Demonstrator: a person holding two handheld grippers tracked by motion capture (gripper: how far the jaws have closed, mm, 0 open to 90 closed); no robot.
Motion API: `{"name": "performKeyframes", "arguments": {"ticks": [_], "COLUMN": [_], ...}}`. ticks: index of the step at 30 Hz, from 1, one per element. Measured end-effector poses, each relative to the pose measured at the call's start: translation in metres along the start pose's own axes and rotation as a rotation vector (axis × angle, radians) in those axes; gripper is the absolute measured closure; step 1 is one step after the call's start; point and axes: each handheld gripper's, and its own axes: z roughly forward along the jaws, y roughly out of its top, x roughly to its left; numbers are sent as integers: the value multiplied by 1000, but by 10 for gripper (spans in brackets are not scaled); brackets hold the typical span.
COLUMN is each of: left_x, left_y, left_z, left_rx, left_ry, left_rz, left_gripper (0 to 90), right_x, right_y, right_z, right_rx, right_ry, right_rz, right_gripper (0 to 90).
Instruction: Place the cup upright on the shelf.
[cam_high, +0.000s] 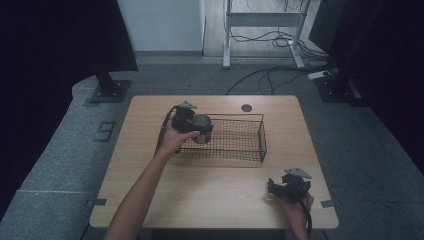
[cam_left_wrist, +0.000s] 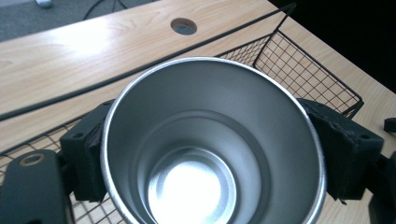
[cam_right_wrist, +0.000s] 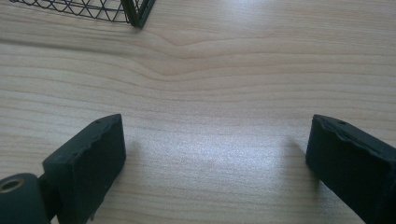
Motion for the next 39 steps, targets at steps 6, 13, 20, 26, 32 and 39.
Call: {"name": "performKeyframes", "arguments": {"ticks": [6,13,20,26,32,39], "left_x": [1,4,7,11,16,17], "left_y": [-3,-9,-12,-17,-21,-24], "left_z": [10,20,29,38,43,49], "left_rx": [22,45,66,93,117,139], "left_ry": [11,9,30,37,31,31], "left_rz": [-7,-12,-23,-28,-58,-67], "left_gripper": [144,144,143,143,143,143], "right_x": [0,0,0,0,0,0], "right_y": [0,0,0,0,0,0], "right_z": [0,0,0,0,0,0], "right_rx": [0,0,0,0,0,0], "right_ry": [0,0,0,0,0,0], "right_rz": [0,0,0,0,0,0], "right_gripper": [48,48,48,48,48,49]}}
